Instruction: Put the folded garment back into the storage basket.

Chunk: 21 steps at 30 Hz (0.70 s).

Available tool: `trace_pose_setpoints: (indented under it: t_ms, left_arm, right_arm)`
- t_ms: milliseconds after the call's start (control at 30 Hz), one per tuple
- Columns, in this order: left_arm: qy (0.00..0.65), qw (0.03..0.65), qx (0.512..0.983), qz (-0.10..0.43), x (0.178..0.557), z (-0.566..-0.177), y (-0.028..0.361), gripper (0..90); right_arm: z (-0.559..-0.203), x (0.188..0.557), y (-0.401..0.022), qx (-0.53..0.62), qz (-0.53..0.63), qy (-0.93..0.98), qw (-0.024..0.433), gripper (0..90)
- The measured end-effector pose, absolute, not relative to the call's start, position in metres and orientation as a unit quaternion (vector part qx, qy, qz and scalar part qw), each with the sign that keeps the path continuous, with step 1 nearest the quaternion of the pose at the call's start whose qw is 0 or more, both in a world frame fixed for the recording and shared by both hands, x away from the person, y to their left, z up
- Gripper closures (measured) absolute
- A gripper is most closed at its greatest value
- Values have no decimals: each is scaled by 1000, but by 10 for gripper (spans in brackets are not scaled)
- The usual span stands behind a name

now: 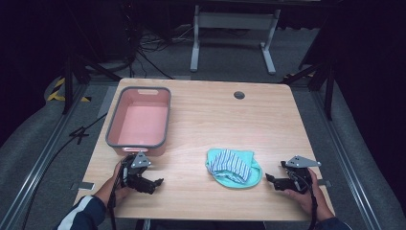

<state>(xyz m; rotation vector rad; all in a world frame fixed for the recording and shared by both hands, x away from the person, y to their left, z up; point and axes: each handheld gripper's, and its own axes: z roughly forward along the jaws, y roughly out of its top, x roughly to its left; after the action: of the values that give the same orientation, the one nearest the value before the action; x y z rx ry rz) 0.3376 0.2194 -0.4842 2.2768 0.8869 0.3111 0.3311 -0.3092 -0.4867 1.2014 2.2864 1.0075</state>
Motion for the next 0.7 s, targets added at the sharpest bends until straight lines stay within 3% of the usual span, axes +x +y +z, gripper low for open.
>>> trace_pose_setpoints:
  t_ms: [467, 567, 633, 667, 700]
  left_arm:
    - [301, 331, 885, 129, 337, -482, 213, 12]
    - [296, 331, 890, 105, 340, -479, 212, 73]
    - [294, 337, 889, 101, 340, -476, 210, 227]
    - [289, 342, 889, 96, 340, -475, 208, 221]
    - [279, 344, 892, 90, 339, -473, 204, 156]
  right_arm:
    - [-486, 330, -310, 437, 352, 807, 184, 164]
    - [-485, 328, -310, 443, 348, 806, 183, 174]
    - [-483, 327, -310, 448, 344, 805, 183, 200]
    - [-483, 327, -310, 446, 344, 807, 180, 223]
    - [-481, 326, -311, 448, 353, 803, 174, 235]
